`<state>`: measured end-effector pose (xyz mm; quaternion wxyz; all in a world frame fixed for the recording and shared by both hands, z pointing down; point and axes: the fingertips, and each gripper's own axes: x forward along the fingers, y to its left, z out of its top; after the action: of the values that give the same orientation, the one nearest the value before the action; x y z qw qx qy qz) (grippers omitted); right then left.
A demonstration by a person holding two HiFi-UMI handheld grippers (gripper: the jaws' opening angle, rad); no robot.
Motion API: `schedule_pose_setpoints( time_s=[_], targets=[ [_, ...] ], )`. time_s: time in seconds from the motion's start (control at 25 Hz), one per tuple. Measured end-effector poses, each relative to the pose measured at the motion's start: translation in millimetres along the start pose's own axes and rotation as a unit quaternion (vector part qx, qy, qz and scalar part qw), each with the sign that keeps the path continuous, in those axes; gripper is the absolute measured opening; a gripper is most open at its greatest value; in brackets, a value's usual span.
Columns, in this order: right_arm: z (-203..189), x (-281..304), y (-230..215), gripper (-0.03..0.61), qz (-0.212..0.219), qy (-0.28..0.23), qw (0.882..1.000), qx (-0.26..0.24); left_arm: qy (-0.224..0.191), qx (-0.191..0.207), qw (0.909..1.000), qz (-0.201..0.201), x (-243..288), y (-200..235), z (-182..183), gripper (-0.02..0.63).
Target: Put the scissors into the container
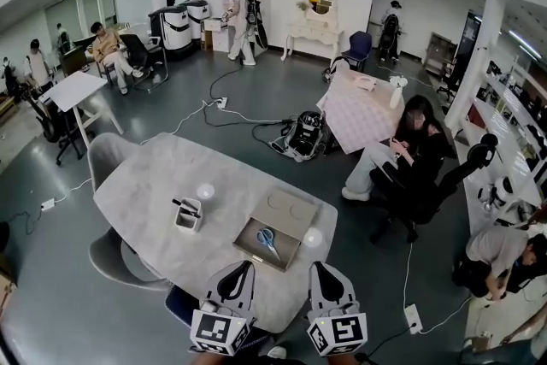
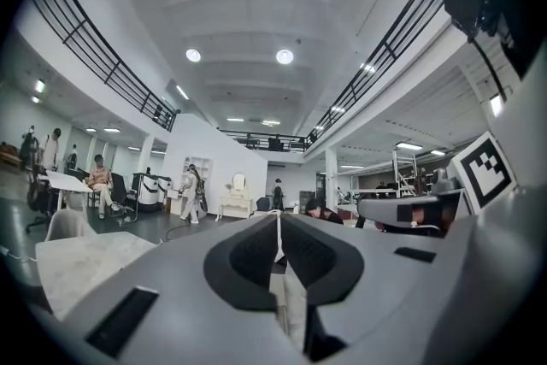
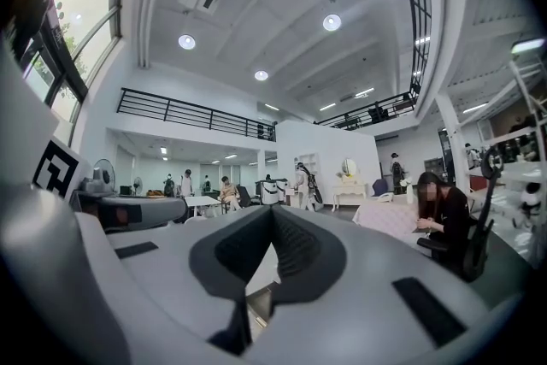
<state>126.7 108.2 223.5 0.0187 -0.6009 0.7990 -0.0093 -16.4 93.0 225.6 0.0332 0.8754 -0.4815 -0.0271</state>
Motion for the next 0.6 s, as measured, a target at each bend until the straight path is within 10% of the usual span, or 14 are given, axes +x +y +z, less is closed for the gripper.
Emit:
schedule_pose_setpoints(
  time_s=[0.6],
  targets=[
    [1.7, -7.7, -1.5, -0.005, 0.002, 0.0, 1.0, -0.005, -0.004, 0.006, 1.0, 0.004, -4.9, -12.0, 4.9, 0.023]
  ],
)
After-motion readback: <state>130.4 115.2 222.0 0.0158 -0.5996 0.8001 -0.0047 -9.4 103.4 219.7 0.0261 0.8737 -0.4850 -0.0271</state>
